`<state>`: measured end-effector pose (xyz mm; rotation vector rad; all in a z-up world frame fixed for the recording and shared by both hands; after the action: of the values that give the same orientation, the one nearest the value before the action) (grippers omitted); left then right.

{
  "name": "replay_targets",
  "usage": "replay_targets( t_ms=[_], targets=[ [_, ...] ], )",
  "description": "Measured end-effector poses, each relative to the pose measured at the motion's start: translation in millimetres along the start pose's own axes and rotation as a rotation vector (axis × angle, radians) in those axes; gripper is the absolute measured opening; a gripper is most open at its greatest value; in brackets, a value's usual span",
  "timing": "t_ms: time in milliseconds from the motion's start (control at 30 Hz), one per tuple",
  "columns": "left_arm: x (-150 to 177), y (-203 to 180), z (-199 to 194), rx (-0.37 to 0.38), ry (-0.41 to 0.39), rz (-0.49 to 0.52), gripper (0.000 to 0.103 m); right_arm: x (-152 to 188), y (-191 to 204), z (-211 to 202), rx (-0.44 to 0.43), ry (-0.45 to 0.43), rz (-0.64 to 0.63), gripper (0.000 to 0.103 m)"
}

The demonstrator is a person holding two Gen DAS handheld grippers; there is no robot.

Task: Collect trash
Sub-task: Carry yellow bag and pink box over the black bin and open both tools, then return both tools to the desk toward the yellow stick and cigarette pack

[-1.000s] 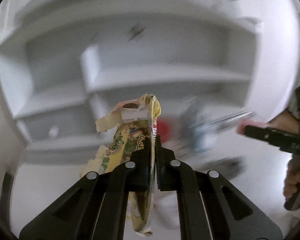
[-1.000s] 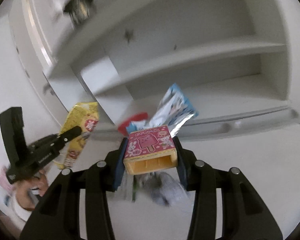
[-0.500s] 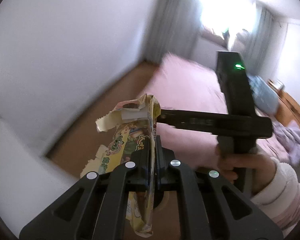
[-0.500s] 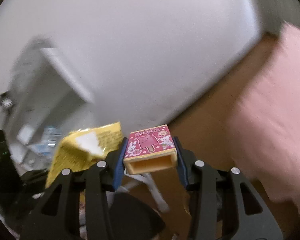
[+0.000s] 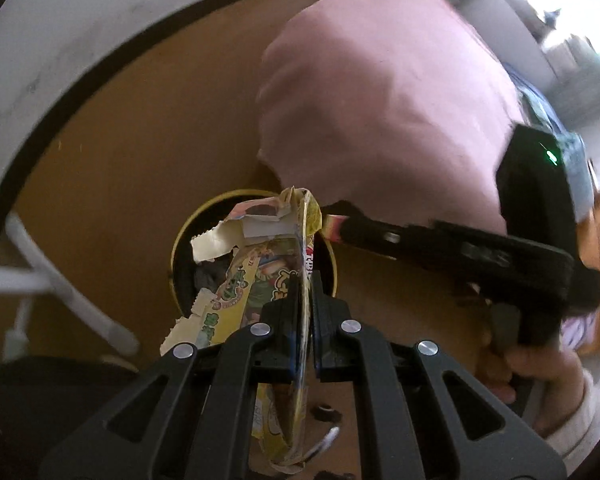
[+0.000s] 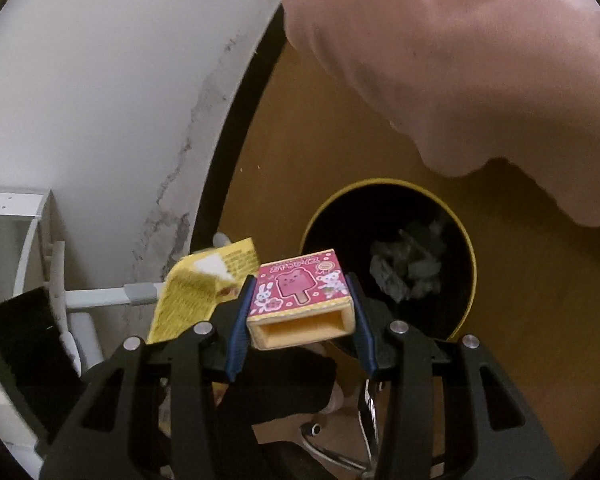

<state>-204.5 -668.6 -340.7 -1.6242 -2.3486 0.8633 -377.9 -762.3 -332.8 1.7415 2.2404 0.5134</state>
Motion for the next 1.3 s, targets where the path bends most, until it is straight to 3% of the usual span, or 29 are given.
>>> replay_targets(
  t_ms=[100,133,167,233,267,333,433,567,600,667,700,800,900,1067,1167,1300],
  targets=[
    [-5.1,10.5,11.3,-0.041,-0.006,-0.021,0.006,-0.6,-3.3,11.3,0.007,0.015,0.008,0.048],
    [-5.5,18.6,14.2,-0.056,-0.010,-0.025,0.015,-1.8,-4.6,11.0,0.011,0.018,0.019,0.070],
    [-8.7,21.4,14.8,-0.053,-0.010,-0.031,0.055,-3.8,-6.5,10.8,0.017,0.021,0.039,0.091],
    [-8.4,13.5,14.4,-0.042,-0.040,-0.017,0.096,-7.1,-12.1,3.4,0.016,0.002,0.072,0.092],
    [-12.2,3.9,9.3,-0.050,-0.083,0.034,0.097,-10.4,-14.5,0.6,0.024,-0.007,0.075,0.092],
    [-11.6,-5.8,4.8,-0.032,-0.087,0.095,0.097,-17.0,-19.6,-15.8,0.070,-0.039,0.088,0.092],
    [-13.8,-47.0,-27.2,-0.007,-0.154,0.178,0.097,-27.2,-20.6,-71.3,0.144,-0.204,0.092,0.092],
    [-9.0,-102.5,-137.0,0.051,-0.369,0.301,0.097,-29.6,20.2,-195.0,0.344,-0.658,-0.026,0.097],
    [-4.3,-106.3,-169.4,0.028,-0.421,0.329,0.097,-22.7,38.8,-225.6,0.409,-0.798,-0.072,0.097],
    [6.1,-98.7,-228.5,-0.055,-0.504,0.374,0.097,-7.9,69.2,-250.5,0.499,-0.936,-0.162,0.097],
    [14.0,-84.8,-259.8,-0.125,-0.548,0.380,0.097,0.1,84.8,-247.7,0.520,-0.942,-0.211,0.097],
    [42.9,-28.3,-333.2,-0.285,-0.642,0.320,0.097,15.5,123.4,-207.2,0.412,-0.781,-0.302,0.097],
    [90.9,45.4,-405.0,-0.431,-0.728,0.184,0.097,36.3,180.3,-178.2,0.311,-0.685,-0.405,0.097],
    [197.2,177.1,-497.1,-0.659,-0.791,-0.140,0.097,90.1,313.4,-162.8,0.092,-0.640,-0.654,0.097],
    [257.5,230.2,-526.5,-0.660,-0.813,-0.309,0.097,134.2,395.7,-130.2,-0.040,-0.510,-0.838,0.097],
    [303.3,260.2,-544.7,-0.678,-0.805,-0.395,0.097,218.6,475.4,-86.0,-0.145,-0.356,-1.042,0.097]
  ],
)
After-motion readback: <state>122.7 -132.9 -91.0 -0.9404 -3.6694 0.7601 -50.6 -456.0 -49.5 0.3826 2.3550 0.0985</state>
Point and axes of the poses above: each gripper's, at about its wrist camera, not at the fingertips, and z roughly the way its jaws point, y to its left, x to its underside, the point moved 8 cm from there along z, roughly the way its jaws point, and after that the axes turned 8 degrees about x, right-handed, at the moved point
